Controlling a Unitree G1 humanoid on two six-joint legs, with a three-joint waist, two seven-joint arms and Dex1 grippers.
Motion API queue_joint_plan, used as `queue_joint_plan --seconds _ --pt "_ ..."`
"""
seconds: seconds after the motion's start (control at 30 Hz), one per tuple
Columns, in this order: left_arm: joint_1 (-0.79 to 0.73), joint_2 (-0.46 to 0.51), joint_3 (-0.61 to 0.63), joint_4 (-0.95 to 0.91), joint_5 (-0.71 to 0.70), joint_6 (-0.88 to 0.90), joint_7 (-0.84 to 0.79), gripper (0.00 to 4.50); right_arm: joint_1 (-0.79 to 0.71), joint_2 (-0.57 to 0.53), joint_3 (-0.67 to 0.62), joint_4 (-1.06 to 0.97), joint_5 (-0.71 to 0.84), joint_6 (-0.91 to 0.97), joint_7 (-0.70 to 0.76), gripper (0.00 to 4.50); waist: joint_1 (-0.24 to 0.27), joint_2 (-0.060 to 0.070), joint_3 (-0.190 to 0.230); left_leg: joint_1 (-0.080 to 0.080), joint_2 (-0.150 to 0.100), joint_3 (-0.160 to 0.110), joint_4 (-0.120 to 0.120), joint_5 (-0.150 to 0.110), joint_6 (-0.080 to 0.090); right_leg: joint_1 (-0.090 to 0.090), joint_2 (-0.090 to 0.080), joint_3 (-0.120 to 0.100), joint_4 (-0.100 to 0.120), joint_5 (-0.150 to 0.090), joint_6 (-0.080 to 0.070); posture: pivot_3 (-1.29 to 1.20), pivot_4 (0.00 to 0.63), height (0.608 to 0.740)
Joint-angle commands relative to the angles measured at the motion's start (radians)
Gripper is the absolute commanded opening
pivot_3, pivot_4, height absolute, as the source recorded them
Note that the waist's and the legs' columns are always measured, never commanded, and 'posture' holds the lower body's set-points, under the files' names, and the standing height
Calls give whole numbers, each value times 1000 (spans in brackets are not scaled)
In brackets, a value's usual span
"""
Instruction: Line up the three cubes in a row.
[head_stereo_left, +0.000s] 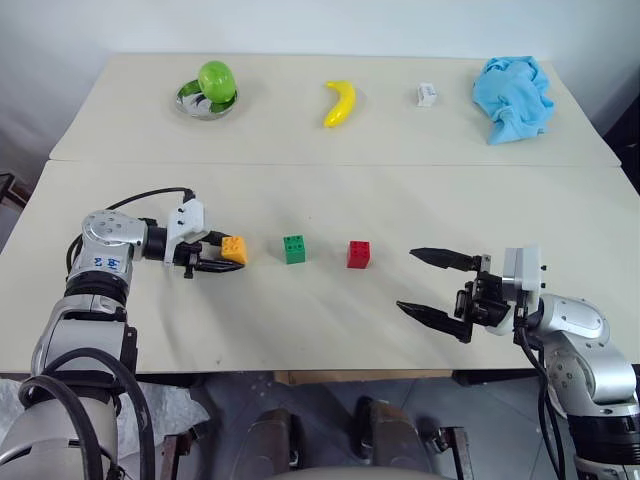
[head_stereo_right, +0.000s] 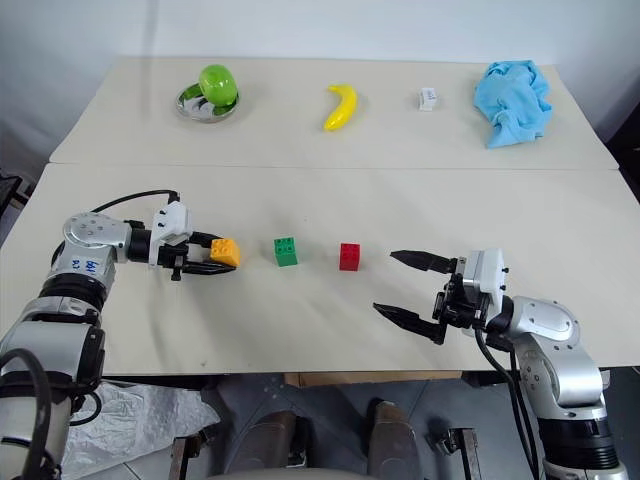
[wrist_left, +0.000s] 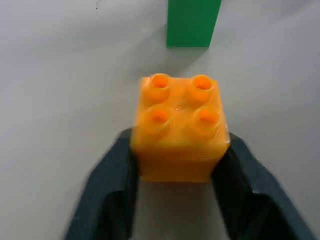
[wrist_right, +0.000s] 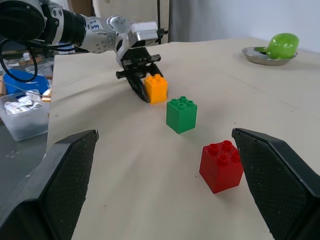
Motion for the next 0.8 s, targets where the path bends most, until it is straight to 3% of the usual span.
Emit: queue_joint_plan --seconds 0.03,0.13,0.8 --pt "-26 -7 13 20 18 -20 -2 3301 5 2 -24 -42 18 -9 -17 4500 0 0 0 0 0 0 0 0 0 0 0 0 0 0 0 0 150 740" --pt "-35 -8 18 28 22 -11 -9 4265 4 1 -21 -42 19 -10 -22 4500 1 0 0 0 0 0 0 0 0 -1 -1 0 0 0 0 0 150 740" --pt "-51 37 55 53 51 8 31 4265 -5 2 -4 -46 23 -2 -21 4500 0 0 0 -2 -1 0 0 0 1 -2 -1 0 0 0 0 0 150 740"
